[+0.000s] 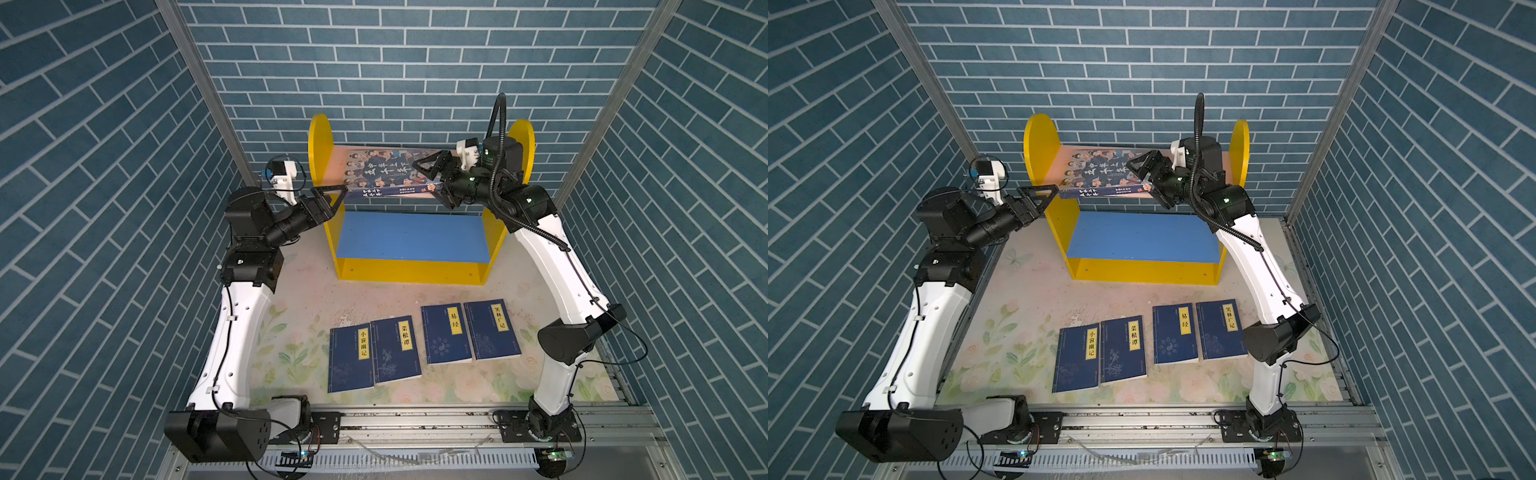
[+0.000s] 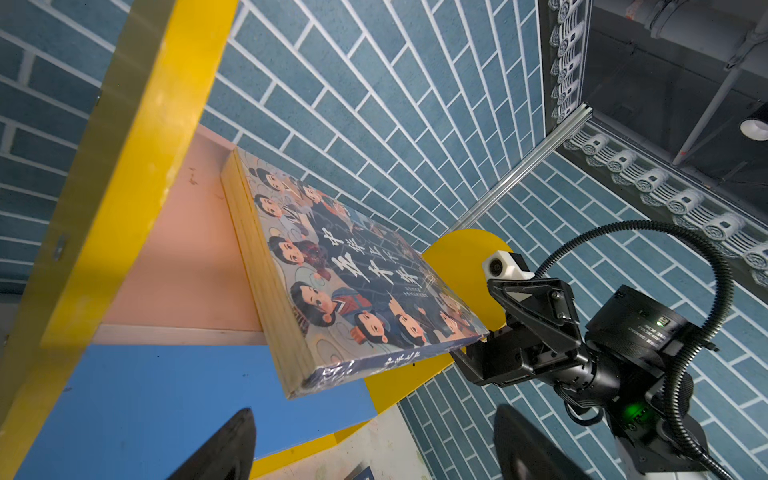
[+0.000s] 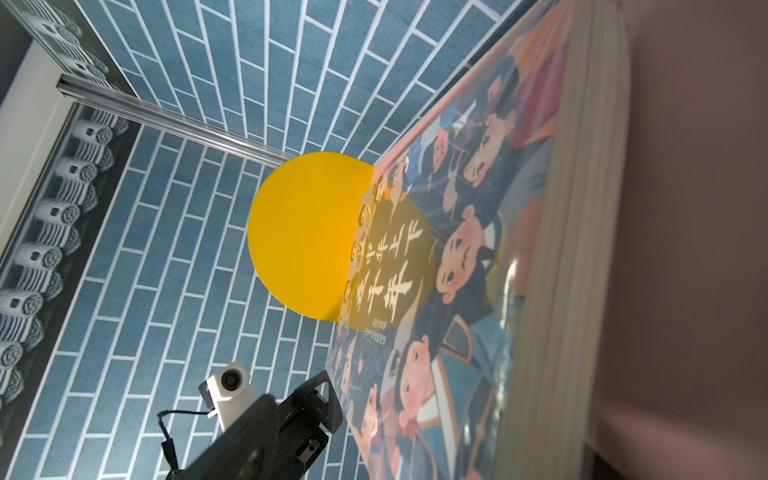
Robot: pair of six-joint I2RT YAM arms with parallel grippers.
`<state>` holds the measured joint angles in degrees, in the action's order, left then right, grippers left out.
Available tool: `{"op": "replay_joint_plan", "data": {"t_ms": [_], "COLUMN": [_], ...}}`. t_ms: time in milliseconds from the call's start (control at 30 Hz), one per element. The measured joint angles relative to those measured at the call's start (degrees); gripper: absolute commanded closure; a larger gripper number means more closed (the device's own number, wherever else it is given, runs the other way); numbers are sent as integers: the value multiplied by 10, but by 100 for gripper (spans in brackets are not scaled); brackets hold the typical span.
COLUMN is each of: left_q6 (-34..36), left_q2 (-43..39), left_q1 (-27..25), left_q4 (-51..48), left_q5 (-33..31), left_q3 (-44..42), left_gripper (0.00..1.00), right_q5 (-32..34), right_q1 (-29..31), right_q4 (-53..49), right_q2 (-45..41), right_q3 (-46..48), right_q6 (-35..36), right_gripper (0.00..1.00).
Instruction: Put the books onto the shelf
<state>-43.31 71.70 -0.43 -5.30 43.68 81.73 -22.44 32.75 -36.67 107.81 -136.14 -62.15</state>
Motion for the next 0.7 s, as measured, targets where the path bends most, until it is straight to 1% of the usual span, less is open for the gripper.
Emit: {"op": "replay_joint_plan", "data": {"t_ms": [300,433,700], "left_q6": [-11,-15,-21], "left_q2": [3,5,8], "left_q1": [-8,-18,-20], "left_q4": [1,7,10], "left_q5": [-19,-21,-20], "left_q3": [13,13,12], "left_gripper": [10,10,10], "right_q5": [17,20,27], "right_q1": [1,1,1], "right_q4": [-95,-125,-146], "right_q2": [31,47,51], "right_q3": [-82,-115,-125], "right_q6": [65,93,144], "right_gripper": [11,9,7]}}
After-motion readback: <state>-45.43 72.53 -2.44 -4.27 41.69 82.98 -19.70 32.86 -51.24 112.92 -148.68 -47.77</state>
